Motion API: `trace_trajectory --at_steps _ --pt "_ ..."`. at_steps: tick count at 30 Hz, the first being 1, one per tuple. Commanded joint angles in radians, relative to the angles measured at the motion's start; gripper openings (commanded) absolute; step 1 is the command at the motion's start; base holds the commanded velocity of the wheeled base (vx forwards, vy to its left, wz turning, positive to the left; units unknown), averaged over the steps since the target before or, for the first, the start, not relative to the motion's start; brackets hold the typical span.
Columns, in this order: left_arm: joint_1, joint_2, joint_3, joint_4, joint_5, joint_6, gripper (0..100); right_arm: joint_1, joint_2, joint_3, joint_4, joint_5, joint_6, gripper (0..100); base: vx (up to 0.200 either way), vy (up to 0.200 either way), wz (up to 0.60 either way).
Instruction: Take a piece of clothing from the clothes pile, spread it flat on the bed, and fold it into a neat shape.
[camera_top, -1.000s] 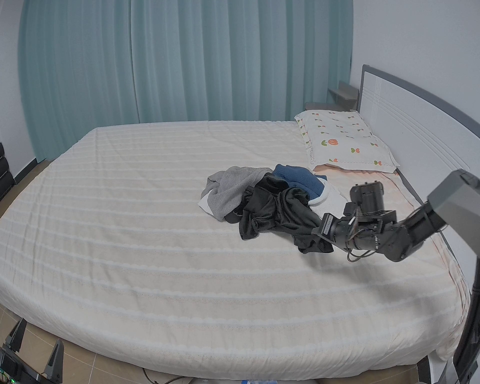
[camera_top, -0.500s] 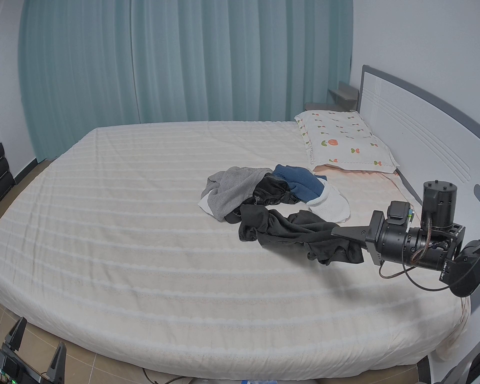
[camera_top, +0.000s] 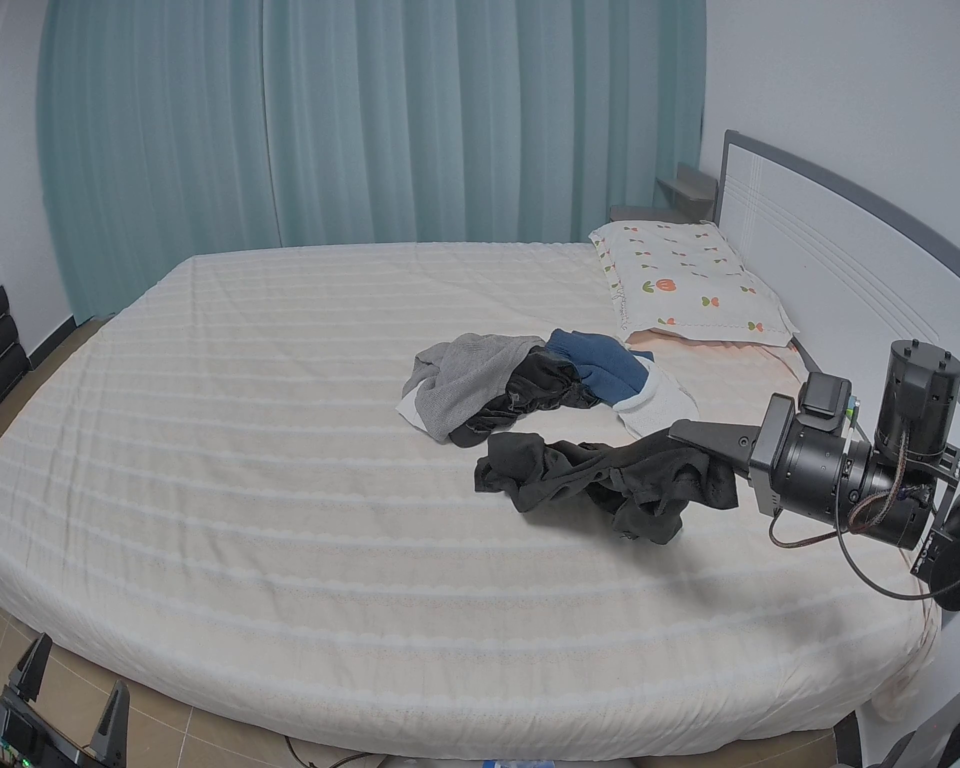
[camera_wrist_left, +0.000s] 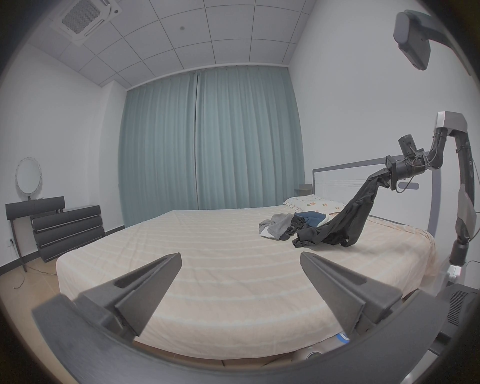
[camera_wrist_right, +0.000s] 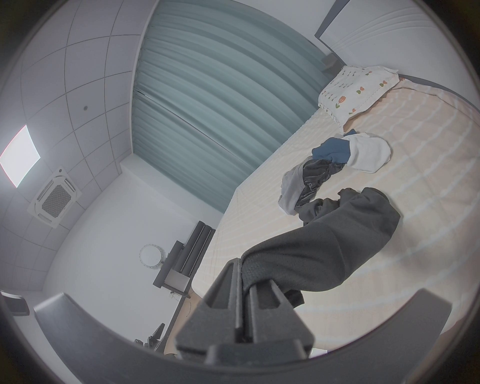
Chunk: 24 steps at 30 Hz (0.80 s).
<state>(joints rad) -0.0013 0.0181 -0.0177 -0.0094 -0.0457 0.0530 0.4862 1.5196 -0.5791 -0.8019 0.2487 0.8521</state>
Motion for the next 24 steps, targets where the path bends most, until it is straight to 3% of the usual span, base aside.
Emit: trace_trajectory --at_steps 1,3,5,6,8,10,11,19,21,24 --pt "0.0 -0.018 0.018 -0.001 0.001 0.005 100 0.002 -0.002 -0.007 0.0 0.0 -0.001 0 0.0 0.0 0.0" --pt "0.0 -0.018 -0.008 -0.024 0.006 -0.024 100 0.003 0.005 -0.01 0.0 -0.002 -0.001 0 0.0 0.0 0.0" --pt "-0.002 0.088 -0.229 -0.124 0.024 -0.168 100 0.002 0.004 -0.011 0.0 0.001 -0.002 0 0.0 0.0 0.0" --pt "0.0 0.163 -0.272 -0.133 0.024 -0.216 100 0.002 0.004 -0.019 0.0 0.001 -0.004 0 0.0 0.0 0.0" --pt "0.014 0.272 -0.275 -0.133 0.017 -0.139 100 0.005 0.007 -0.039 0.004 0.0 -0.004 0 0.0 0.0 0.0" --pt "-0.006 0.33 -0.26 -0.121 -0.025 0.015 100 0.032 -0.002 -0.047 0.009 -0.002 -0.002 0 0.0 0.0 0.0" --pt "-0.028 0.362 -0.24 -0.113 -0.059 0.042 100 0.042 -0.006 -0.047 0.009 -0.005 -0.002 0 0.0 0.0 0.0" --pt "-0.078 0.772 -0.237 -0.184 -0.1 0.033 100 0.046 -0.01 -0.076 0.049 -0.108 -0.038 0 0.0 0.0 0.0" --pt "-0.169 1.008 -0.246 -0.322 -0.089 0.028 100 0.048 -0.015 -0.131 0.107 -0.181 -0.048 0 0.0 0.0 0.0" --pt "-0.217 1.2 -0.254 -0.455 -0.042 -0.007 100 0.052 -0.006 -0.183 0.159 -0.278 -0.104 0 0.0 0.0 0.0"
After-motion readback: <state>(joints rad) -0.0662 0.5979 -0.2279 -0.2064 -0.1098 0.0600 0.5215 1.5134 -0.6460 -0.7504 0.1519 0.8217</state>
